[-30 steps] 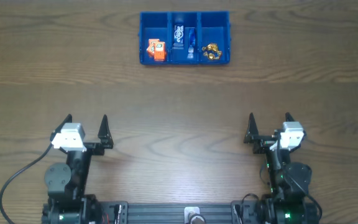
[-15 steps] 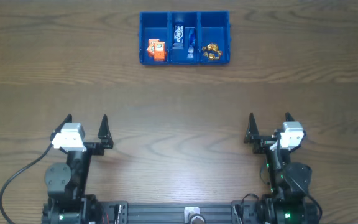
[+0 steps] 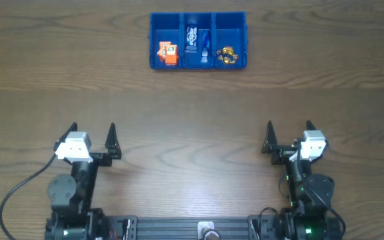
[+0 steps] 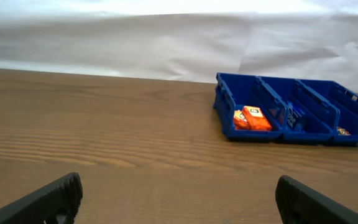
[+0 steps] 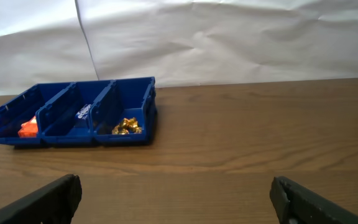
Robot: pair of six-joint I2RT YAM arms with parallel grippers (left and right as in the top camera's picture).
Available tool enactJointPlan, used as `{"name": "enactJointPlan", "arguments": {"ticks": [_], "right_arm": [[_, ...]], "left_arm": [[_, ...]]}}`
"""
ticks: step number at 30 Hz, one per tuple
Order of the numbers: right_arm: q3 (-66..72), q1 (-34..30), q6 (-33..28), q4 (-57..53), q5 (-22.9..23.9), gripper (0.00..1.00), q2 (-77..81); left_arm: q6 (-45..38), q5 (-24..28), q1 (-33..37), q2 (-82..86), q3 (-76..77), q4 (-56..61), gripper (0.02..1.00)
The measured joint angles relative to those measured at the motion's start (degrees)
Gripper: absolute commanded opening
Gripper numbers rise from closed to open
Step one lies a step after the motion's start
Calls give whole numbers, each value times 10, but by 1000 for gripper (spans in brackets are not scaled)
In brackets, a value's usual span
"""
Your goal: Sort Candies Into Trays
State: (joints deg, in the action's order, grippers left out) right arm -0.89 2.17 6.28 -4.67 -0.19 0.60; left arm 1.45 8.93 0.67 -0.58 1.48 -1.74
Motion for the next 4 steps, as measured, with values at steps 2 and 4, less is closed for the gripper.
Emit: {"name": "enactJointPlan", "arguments": {"ticks": [2, 4], "right_arm": [[0, 0, 0, 0, 0, 1000, 0], [0, 0, 0, 0, 0, 1000, 0]], "left_arm": [[0, 0, 0, 0, 0, 0, 998], [0, 0, 0, 0, 0, 0, 998]]}}
